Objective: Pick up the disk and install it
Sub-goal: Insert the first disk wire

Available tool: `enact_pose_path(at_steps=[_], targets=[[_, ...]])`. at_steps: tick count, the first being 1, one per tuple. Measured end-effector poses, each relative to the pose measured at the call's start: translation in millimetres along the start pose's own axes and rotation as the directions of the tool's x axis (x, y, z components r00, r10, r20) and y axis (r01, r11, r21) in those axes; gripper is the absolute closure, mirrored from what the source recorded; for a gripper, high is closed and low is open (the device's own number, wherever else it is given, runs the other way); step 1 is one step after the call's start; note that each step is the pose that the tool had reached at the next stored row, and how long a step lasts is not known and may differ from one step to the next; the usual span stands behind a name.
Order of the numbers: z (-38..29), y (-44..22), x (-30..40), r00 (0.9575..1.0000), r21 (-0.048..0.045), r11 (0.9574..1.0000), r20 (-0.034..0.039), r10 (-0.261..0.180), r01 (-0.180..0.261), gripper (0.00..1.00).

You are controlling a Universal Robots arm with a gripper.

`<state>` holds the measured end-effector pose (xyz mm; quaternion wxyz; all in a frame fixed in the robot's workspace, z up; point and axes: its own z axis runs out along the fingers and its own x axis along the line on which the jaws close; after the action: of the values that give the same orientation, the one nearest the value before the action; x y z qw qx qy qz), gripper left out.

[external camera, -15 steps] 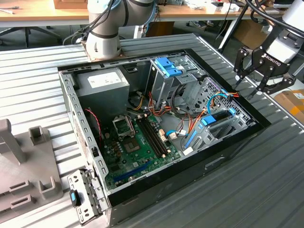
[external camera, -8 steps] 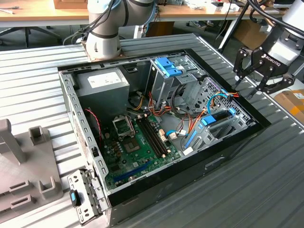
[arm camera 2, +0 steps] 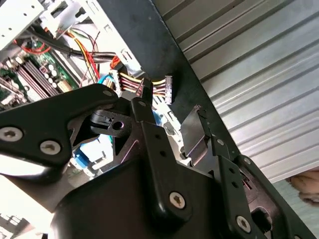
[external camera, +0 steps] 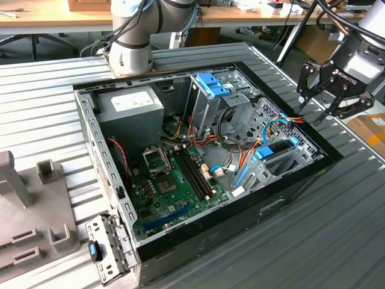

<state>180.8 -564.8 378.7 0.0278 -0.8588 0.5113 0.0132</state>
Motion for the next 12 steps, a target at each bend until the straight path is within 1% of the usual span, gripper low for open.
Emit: enact_pose_path(at_steps=[2, 3, 5, 7, 8, 9, 10, 12], targets=[[0.5, 0.0, 0.0, 0.9993, -0.0020, 0.9993, 0.0013, -0.038, 0.038, 0.50], [0.7, 0.0, 0.1, 0.9990, -0.0023, 0.9990, 0.0014, -0.046, 0.046, 0.50], [1.1, -1.4, 1.1, 0.9987, -0.0023, 0.9987, 0.0024, -0.051, 0.051, 0.50], [1.1, -1.9, 1.6, 0.9987, -0.0005, 0.9987, 0.0052, -0.051, 0.051, 0.50], [1.1, -1.9, 1.7, 0.9986, 0.0018, 0.9986, 0.0091, -0.053, 0.053, 0.50], [1.1, -1.8, 2.0, 0.9983, 0.0076, 0.9984, 0.0190, -0.056, 0.056, 0.50], [1.1, -1.7, 2.5, 0.9980, 0.0102, 0.9983, 0.0231, -0.058, 0.058, 0.50], [1.2, -1.2, 4.2, 0.9978, 0.0114, 0.9981, 0.0245, -0.062, 0.061, 0.50]])
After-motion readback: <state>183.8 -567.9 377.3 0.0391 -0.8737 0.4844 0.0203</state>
